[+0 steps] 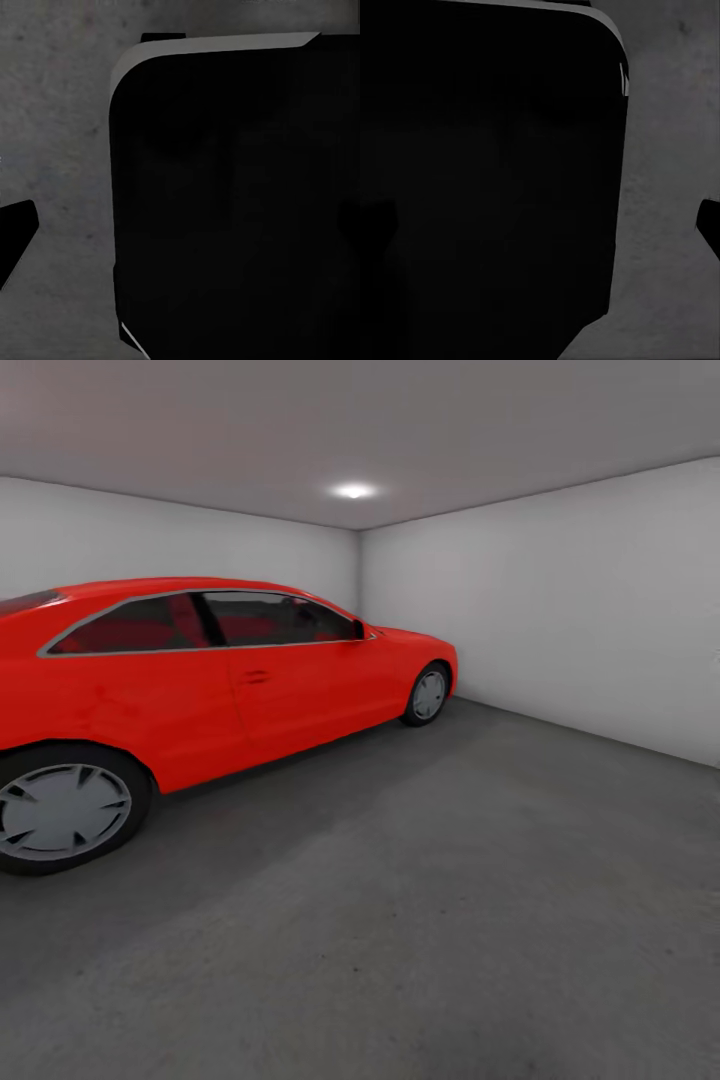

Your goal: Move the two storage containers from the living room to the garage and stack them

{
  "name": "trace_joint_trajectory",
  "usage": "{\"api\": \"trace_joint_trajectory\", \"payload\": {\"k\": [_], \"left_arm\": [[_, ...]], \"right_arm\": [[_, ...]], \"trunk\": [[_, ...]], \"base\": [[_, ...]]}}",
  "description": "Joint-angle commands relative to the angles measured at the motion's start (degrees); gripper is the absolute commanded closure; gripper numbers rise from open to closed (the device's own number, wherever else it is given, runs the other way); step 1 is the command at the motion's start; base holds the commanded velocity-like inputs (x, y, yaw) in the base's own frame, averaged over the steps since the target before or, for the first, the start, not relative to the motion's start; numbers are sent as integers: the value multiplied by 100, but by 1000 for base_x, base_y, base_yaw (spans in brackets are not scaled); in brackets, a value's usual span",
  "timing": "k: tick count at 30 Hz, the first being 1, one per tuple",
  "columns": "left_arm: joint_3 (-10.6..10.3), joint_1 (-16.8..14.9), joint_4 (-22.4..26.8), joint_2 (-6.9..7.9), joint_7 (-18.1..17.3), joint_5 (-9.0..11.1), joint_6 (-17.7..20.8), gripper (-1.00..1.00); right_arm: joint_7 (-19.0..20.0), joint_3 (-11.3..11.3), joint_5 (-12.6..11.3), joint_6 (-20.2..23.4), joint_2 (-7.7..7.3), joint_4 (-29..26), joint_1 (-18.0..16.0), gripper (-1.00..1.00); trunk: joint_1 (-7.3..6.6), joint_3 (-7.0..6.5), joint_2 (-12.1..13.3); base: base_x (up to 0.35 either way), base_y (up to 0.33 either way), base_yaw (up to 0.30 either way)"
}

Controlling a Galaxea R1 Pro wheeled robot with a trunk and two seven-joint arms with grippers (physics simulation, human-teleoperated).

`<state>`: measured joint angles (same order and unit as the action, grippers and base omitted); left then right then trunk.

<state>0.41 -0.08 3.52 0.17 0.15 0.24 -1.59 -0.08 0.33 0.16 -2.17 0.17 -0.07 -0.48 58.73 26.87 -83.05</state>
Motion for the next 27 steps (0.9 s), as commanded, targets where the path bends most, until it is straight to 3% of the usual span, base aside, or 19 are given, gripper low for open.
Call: {"api": "trace_joint_trajectory", "payload": {"k": [1, 27], "left_arm": [[3, -1, 0, 0, 2, 2, -16, -100], [2, -1, 9, -8, -6, 2, -26, -100]], "right_arm": [[-1, 2, 1, -20, 1, 7, -5, -100], [-1, -10, -3, -20, 1, 7, -5, -100]], "trunk": [[0, 6, -3], [0, 6, -3]], "base": [[0, 0, -235], [0, 0, -236]]}}
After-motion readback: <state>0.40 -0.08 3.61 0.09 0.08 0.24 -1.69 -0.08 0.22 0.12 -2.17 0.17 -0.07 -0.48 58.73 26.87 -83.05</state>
